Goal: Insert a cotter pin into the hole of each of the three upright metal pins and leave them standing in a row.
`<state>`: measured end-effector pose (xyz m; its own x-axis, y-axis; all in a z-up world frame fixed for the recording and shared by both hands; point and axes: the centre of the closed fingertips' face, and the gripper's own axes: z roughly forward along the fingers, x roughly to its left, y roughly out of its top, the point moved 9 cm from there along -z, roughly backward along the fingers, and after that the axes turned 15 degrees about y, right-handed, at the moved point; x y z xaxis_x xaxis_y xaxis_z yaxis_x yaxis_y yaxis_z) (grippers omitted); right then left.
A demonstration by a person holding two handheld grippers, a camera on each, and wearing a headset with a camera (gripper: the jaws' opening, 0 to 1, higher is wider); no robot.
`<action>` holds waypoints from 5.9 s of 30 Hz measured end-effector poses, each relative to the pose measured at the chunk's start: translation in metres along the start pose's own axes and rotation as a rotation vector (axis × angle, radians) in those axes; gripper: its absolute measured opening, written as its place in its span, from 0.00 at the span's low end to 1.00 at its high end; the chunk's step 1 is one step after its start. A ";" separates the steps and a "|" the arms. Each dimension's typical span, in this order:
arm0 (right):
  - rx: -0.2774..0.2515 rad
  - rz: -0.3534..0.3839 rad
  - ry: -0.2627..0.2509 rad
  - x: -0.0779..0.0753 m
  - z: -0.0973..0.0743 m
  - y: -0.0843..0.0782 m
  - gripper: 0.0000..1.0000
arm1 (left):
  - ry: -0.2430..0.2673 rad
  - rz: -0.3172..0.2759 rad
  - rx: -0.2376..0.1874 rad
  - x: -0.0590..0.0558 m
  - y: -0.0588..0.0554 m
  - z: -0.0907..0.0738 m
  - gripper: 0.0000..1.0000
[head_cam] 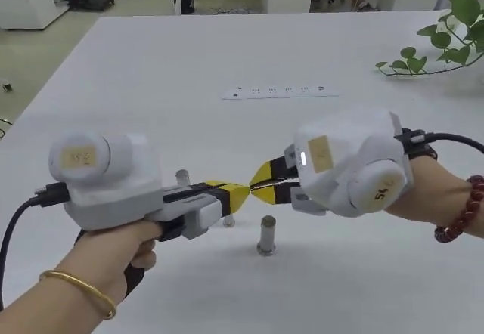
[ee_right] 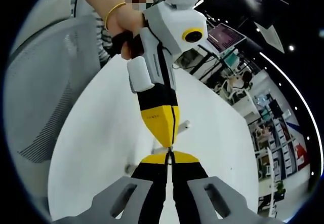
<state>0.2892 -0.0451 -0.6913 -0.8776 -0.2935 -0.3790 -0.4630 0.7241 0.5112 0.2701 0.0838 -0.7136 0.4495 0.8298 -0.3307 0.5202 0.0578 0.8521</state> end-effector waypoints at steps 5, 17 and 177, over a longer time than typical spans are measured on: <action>-0.011 0.024 0.001 0.000 0.000 0.001 0.03 | -0.005 -0.004 -0.005 0.000 0.000 -0.001 0.01; -0.115 0.177 0.038 0.000 0.001 -0.005 0.05 | -0.014 0.073 -0.005 0.000 -0.001 -0.001 0.00; 0.068 0.317 0.487 0.008 0.019 -0.082 0.03 | -0.044 0.421 0.063 -0.006 -0.049 0.046 0.12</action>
<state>0.3221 -0.0950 -0.7508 -0.9355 -0.2975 0.1908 -0.1736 0.8570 0.4851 0.2758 0.0507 -0.7719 0.6622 0.7490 0.0224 0.3275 -0.3163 0.8903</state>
